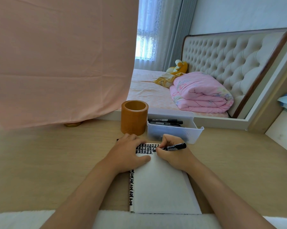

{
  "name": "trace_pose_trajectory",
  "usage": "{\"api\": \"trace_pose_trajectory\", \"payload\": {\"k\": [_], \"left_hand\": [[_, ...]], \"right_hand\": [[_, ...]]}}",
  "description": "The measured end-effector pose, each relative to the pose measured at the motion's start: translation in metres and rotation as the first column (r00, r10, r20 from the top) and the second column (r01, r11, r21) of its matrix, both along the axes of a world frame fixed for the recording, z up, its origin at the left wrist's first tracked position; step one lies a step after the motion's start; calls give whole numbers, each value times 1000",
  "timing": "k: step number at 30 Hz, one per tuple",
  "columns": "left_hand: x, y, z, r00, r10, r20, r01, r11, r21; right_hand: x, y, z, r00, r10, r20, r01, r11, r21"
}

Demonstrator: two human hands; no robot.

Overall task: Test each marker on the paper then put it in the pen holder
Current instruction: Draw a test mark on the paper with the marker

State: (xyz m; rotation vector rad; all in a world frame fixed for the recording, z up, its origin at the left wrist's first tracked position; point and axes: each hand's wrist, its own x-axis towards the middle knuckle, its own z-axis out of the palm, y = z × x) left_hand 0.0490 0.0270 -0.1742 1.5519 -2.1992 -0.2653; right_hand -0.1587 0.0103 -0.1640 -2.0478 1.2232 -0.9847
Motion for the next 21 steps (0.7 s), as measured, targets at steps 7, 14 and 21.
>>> {"api": "trace_pose_trajectory", "payload": {"k": [7, 14, 21], "left_hand": [[0, 1, 1, 1000, 1, 2, -1, 1000, -4], [0, 0, 0, 1000, -1, 1, 1, 1000, -2], [0, 0, -1, 1000, 2, 7, -2, 1000, -13]], "right_hand": [[-1, 0, -2, 1000, -3, 16, 3, 1000, -23], [-1, 0, 1, 1000, 5, 21, -5, 1000, 1], [-1, 0, 1, 1000, -5, 21, 5, 1000, -1]]}}
